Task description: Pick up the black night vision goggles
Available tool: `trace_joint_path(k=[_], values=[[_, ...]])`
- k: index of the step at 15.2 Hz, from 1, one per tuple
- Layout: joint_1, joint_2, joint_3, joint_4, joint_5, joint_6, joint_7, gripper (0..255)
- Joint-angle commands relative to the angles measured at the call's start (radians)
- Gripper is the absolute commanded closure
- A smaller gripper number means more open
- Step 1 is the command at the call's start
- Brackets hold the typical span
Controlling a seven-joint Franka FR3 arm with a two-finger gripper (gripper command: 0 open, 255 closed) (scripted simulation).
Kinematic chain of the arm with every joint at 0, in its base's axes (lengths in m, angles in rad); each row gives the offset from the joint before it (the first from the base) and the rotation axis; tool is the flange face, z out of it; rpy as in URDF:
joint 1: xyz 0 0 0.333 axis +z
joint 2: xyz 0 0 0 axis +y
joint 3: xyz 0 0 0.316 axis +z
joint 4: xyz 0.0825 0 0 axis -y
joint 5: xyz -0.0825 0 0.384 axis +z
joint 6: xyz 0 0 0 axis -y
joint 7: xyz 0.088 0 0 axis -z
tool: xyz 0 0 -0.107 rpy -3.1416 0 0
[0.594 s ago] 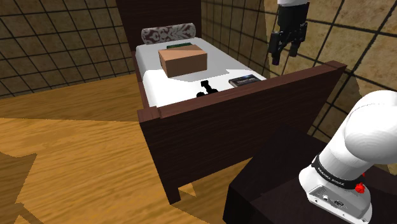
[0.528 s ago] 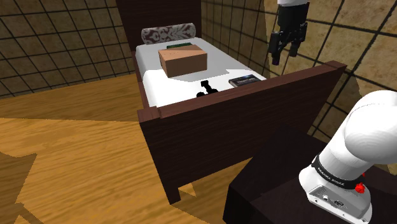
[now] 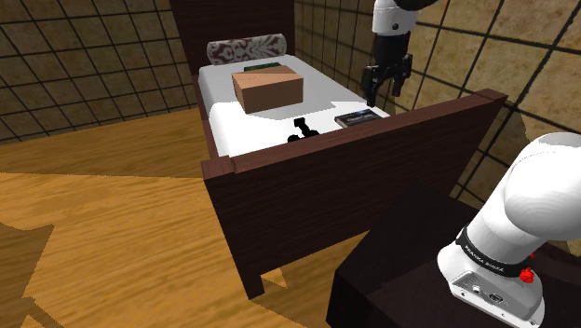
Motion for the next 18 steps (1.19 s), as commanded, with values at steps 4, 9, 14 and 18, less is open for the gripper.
trace_joint_path(k=[4,9,14,18], values=[[0.002,0.171,-0.01,0.028,0.011,0.17,0.02,0],[0.004,0.349,-0.019,0.097,0.028,0.306,0.033,0],[0.003,0.532,-0.026,0.199,0.052,0.413,0.04,0],[0.0,0.681,-0.028,0.304,0.076,0.476,0.041,0]])
